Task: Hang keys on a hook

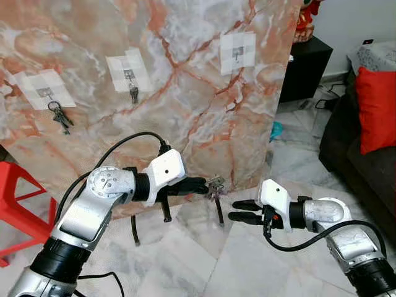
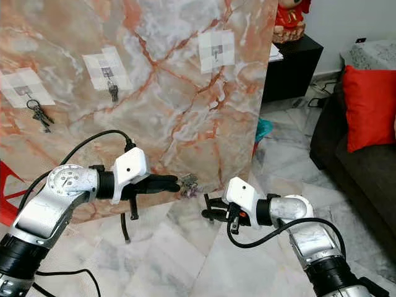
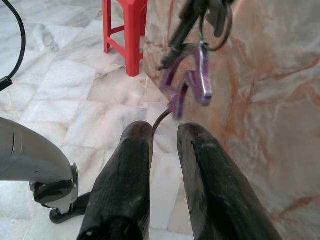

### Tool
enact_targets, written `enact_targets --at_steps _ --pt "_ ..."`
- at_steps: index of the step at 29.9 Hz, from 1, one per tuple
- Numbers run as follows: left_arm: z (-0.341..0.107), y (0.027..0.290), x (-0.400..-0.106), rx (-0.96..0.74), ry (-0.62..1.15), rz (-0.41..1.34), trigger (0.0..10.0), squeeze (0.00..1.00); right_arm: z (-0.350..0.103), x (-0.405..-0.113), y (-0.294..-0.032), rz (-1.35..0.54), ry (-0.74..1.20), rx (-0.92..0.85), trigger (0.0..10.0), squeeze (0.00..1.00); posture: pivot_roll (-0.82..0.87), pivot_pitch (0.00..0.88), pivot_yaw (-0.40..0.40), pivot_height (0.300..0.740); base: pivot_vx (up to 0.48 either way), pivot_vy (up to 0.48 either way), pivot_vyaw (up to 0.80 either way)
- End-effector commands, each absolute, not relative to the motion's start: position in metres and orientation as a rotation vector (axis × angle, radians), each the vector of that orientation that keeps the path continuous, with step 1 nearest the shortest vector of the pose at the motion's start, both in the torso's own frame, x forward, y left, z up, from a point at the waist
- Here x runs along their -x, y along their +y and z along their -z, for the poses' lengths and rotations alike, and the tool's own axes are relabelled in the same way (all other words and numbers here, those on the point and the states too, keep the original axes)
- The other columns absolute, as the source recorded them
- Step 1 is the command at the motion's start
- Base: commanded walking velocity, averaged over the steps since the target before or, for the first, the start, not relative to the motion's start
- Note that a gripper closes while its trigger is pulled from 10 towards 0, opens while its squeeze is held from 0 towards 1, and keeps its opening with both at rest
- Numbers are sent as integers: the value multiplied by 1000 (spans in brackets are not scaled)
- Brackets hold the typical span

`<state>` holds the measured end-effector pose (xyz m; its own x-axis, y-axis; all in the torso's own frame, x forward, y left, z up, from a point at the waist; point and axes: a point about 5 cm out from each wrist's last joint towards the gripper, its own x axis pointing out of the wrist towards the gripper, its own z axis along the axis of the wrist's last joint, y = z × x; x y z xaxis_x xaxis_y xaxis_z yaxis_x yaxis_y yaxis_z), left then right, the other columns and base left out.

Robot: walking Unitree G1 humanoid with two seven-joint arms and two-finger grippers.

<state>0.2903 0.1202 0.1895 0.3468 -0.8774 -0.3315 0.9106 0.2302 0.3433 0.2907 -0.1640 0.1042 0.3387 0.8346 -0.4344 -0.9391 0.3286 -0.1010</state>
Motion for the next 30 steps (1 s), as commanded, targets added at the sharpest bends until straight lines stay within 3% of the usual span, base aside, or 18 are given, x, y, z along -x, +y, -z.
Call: enact_targets --at_steps 1,30 --pt "-197 114 -287 -534 47 1268 10000 0 -101 -289 -162 -1199 322 364 10000 0 92 34 50 740 0 0 0" --pt "-201 108 -278 -532 66 1320 10000 0 -99 -302 -150 -1135 241 344 10000 0 102 35 47 740 0 0 0"
